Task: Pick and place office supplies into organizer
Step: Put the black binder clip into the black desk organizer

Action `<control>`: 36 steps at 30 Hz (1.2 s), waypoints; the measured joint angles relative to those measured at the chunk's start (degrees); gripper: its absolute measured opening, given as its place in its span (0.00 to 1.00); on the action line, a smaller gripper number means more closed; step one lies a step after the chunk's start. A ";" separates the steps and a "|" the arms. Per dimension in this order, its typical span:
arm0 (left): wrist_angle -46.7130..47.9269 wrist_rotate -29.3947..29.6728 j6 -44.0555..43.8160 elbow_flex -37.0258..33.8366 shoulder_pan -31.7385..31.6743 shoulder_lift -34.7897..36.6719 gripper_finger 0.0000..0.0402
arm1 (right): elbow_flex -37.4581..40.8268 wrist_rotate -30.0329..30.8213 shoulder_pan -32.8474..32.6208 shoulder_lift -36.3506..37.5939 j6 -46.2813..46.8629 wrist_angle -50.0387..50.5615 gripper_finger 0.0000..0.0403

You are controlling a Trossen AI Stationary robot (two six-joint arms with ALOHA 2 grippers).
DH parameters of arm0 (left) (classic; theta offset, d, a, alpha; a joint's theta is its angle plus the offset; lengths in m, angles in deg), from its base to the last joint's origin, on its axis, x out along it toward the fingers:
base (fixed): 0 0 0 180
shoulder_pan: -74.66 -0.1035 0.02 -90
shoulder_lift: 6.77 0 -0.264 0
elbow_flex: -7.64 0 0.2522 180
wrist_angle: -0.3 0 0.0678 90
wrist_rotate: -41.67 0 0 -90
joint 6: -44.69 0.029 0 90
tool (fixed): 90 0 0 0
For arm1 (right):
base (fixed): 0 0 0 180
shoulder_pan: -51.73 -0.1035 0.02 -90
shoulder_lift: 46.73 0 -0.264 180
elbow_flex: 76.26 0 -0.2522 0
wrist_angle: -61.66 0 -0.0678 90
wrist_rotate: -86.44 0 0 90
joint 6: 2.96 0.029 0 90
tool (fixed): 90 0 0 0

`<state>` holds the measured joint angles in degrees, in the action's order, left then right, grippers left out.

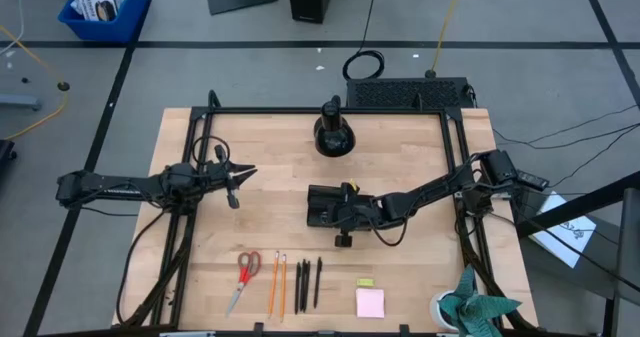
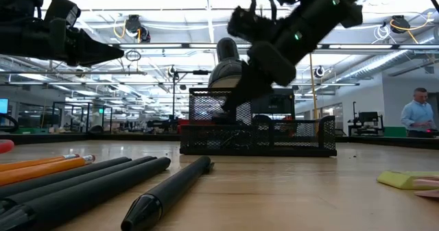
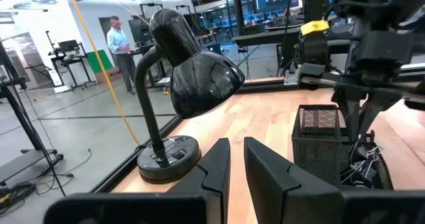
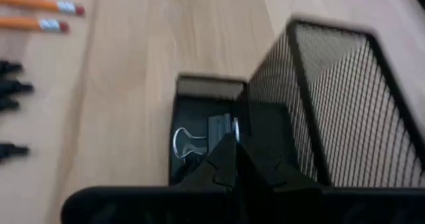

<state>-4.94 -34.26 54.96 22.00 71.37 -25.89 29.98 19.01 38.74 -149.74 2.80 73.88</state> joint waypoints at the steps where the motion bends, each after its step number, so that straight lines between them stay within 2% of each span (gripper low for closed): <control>1: -0.02 0.00 0.02 0.02 -0.01 0.00 0.13 | 0.49 0.05 0.09 -0.01 0.02 -0.22 0.00; 18: -0.04 0.00 -0.01 0.01 0.00 0.01 0.13 | 2.31 -1.72 0.97 -0.01 1.31 -0.42 0.01; 36: -0.11 0.00 -0.23 0.00 -0.02 0.02 0.13 | 2.31 -1.76 0.89 -0.01 2.14 -3.53 0.31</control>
<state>-5.05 -34.26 54.73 22.00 71.35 -25.87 32.28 17.26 39.63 -149.75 4.94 70.35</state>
